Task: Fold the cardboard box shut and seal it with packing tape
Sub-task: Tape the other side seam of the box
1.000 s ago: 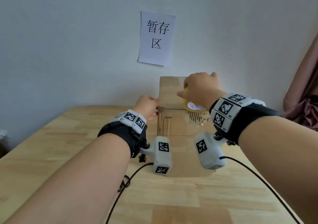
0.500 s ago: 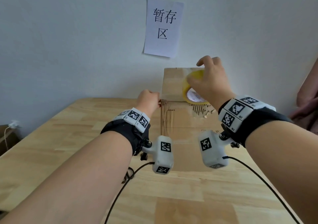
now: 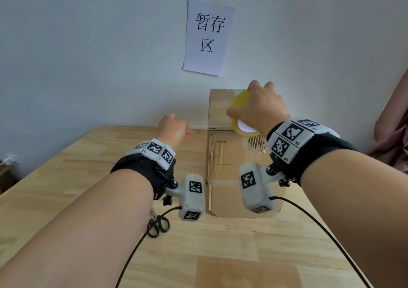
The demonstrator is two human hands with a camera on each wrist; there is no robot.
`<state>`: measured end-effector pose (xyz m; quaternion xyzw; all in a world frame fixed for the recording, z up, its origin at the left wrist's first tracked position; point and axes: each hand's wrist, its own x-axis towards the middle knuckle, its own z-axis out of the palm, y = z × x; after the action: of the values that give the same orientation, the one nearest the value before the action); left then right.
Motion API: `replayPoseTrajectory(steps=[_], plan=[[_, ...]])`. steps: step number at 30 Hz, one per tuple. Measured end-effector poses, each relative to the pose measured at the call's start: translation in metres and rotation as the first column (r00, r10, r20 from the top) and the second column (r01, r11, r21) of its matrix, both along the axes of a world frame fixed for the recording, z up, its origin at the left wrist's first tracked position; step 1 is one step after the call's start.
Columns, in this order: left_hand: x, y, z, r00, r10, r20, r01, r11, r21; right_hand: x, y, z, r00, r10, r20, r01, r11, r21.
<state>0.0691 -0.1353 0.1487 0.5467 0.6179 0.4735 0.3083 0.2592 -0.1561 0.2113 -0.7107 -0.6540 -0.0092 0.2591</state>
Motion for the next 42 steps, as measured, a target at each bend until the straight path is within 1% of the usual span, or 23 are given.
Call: replayPoseTrajectory(steps=[2,7,10,14,20,29,36,39,42], plan=[[-0.01,-0.002,0.001,1.0,0.025,0.007,-0.025,1.0,0.001,0.0,-0.001,-0.002,0.989,-0.028,0.148,0.028,1.0,0.006],[-0.004,-0.002,0.005,0.999,0.036,-0.007,-0.036,0.999,0.031,0.002,0.003,-0.002,0.953,-0.06,0.296,0.053,0.998,0.03],[0.003,0.0,0.005,0.999,0.053,0.011,-0.053,0.998,0.03,0.001,0.005,0.001,0.91,-0.07,0.409,0.067,0.998,0.022],[0.01,0.0,-0.003,0.999,0.044,-0.014,-0.044,0.998,0.044,-0.002,0.01,-0.002,0.844,-0.078,0.531,0.078,0.997,0.021],[0.013,0.004,-0.012,0.997,0.069,-0.026,-0.068,0.996,0.051,-0.005,0.015,-0.007,0.808,-0.075,0.584,0.075,0.997,0.024],[0.014,0.008,-0.016,0.995,0.058,-0.078,-0.055,0.997,0.048,-0.008,0.019,-0.01,0.774,-0.062,0.63,0.07,0.997,0.012],[0.015,0.014,-0.017,0.991,0.057,-0.118,-0.056,0.998,0.015,-0.013,0.021,-0.013,0.737,-0.059,0.673,0.054,0.998,0.027],[0.016,0.017,-0.021,0.993,0.056,-0.106,-0.057,0.998,-0.006,-0.014,0.023,-0.013,0.722,-0.052,0.69,0.06,0.998,0.013],[0.018,0.015,-0.025,0.997,0.049,-0.058,-0.05,0.999,-0.019,-0.015,0.024,-0.012,0.72,-0.043,0.693,0.058,0.998,0.002]])
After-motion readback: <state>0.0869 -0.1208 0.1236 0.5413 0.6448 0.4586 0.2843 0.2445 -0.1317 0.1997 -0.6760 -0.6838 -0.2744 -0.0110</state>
